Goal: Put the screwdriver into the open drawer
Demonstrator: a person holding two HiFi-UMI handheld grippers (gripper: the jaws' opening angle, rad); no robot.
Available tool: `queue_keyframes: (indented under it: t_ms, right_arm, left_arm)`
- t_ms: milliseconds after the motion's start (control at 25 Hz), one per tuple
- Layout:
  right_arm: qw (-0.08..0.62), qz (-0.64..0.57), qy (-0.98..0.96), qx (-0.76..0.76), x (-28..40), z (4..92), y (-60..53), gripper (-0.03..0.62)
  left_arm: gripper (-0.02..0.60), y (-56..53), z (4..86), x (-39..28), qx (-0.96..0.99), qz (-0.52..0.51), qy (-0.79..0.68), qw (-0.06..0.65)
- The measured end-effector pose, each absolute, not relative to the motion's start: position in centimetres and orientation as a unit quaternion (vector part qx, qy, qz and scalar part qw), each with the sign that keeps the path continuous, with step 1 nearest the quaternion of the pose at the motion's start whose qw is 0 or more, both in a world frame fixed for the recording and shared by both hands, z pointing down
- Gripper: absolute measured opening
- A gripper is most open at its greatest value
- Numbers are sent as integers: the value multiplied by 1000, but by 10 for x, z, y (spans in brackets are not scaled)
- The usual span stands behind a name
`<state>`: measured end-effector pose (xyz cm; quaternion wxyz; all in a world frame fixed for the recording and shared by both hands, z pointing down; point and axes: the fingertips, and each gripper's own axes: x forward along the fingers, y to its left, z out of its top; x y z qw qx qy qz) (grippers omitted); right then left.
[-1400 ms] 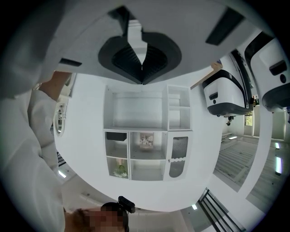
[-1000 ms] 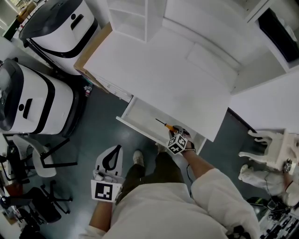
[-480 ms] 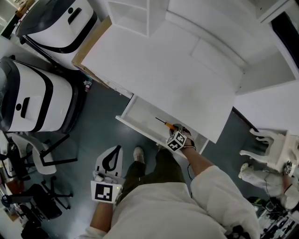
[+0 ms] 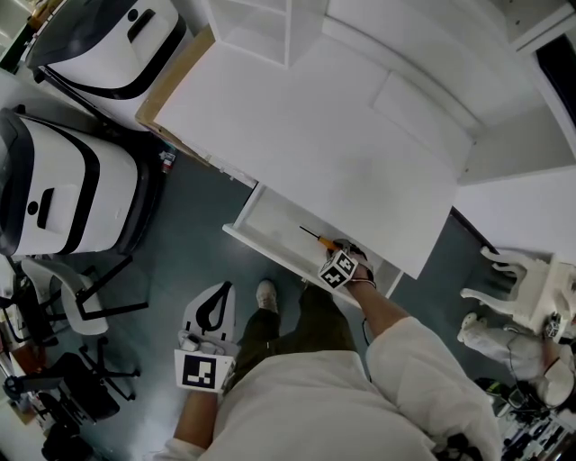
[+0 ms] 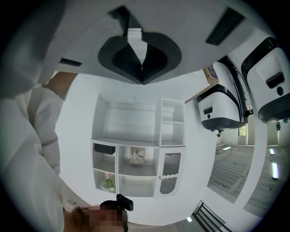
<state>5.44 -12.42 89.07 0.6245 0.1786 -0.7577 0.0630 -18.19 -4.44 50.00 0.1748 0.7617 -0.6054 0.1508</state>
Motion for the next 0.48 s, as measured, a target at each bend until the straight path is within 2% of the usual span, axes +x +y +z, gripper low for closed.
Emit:
queue_keyframes:
  t_ms: [480]
  right_arm:
    - [647,68,-743,156,55,899,-125,115]
  left_arm:
    - [5,-49,505,-180,759,156,-604,185]
